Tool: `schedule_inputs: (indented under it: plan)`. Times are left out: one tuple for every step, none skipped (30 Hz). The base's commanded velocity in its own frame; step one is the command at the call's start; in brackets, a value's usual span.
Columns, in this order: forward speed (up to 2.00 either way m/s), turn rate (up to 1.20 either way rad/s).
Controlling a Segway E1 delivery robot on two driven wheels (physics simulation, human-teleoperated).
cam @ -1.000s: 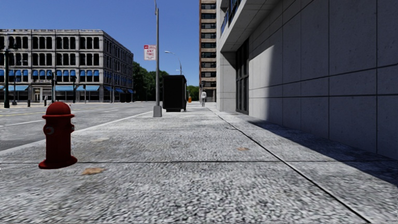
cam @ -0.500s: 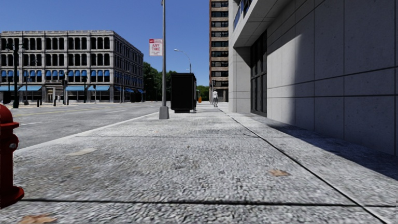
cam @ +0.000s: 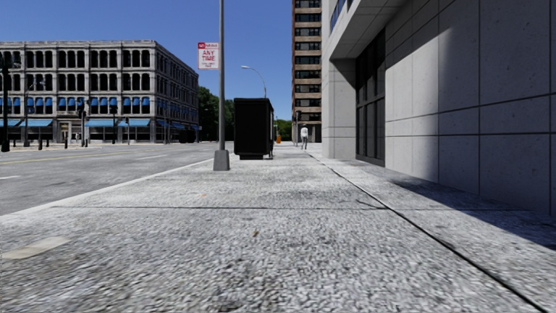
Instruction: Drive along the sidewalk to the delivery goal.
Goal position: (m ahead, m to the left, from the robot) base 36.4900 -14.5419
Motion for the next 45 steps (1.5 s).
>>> schedule_inputs:
  plan:
    - [2.00, -0.21]
    - [2.00, -0.22]
    - [2.00, -0.22]
    - [2.00, -0.22]
    - [2.00, -0.22]
    - [2.00, -0.22]
    - [2.00, -0.22]
    - [2.00, -0.22]
    - [2.00, -0.22]
    - [2.00, -0.22]
    - [2.00, -0.22]
    - [2.00, -0.22]
    - [2.00, -0.22]
    - [2.00, -0.22]
    - [2.00, -0.22]
    - [2.00, -0.22]
    - [2.00, -0.22]
    - [2.00, -0.22]
    - [2.00, 0.00]
    - [2.00, 0.00]
    - [2.00, 0.00]
    - [2.00, 0.00]
    - [2.00, 0.00]
    - [2.00, 0.00]
    - [2.00, 0.00]
    - [2.00, 0.00]
    - [2.00, 0.00]
    - [2.00, 0.00]
    - [2.00, 0.00]
    - [2.00, 0.00]
    - [2.00, 0.00]
    - [2.00, 0.00]
    - [2.00, 0.00]
    - [2.00, 0.00]
    - [2.00, 0.00]
    - [2.00, 0.00]
    - [2.00, 0.00]
    - [2.00, 0.00]
    - [2.00, -0.06]
    - [2.00, -0.15]
    - [2.00, -0.22]
    - [2.00, -0.22]
    - [2.00, -0.22]
    - [2.00, -0.22]
    - [2.00, -0.22]
